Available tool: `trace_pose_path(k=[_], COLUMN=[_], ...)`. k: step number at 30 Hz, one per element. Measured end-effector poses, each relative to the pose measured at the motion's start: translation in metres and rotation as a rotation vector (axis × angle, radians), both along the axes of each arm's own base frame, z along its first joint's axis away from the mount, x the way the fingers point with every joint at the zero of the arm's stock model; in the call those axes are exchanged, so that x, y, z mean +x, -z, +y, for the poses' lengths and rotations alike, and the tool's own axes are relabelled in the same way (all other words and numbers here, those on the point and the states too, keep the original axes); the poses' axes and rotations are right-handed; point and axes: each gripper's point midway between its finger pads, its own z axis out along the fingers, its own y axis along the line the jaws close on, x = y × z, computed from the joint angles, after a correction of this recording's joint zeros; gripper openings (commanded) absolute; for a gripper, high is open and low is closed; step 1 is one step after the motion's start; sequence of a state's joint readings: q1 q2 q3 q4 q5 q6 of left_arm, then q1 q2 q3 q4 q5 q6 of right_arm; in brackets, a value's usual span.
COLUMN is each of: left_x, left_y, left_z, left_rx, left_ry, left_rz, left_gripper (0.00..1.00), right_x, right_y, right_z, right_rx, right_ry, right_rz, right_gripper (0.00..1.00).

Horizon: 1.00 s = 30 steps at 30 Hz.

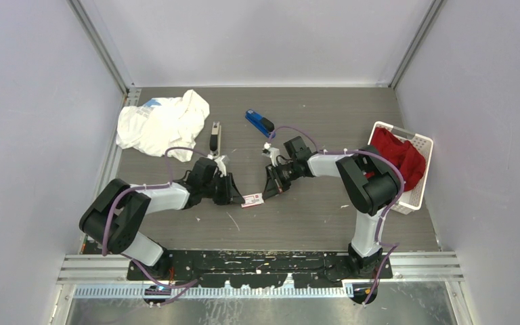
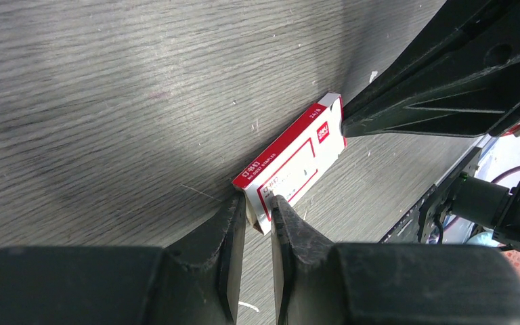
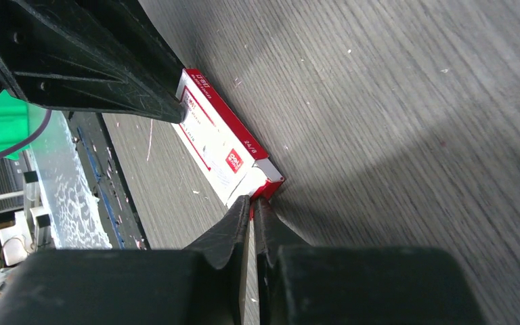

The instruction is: Unload the staples from the stapler

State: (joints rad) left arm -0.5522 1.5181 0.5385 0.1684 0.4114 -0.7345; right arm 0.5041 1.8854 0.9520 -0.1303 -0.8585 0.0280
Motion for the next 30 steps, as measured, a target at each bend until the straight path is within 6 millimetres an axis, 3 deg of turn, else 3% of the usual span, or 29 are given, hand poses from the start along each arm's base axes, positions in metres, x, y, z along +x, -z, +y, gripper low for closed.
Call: trace_pose_path(k=[30], left_x=[0.0002], left_y=[-0.0002], left_z=[-0.0019], left_rx=[0.002], left_ry=[0.002], left_rz=[0.006], left_gripper=[0.24], right_x=[0.0002], right_y=[0.0000], right_z=[-0.0003], right_rx=[-0.032], right_ry=[-0.036], right_rz=[-0.033], right_gripper=[0.15])
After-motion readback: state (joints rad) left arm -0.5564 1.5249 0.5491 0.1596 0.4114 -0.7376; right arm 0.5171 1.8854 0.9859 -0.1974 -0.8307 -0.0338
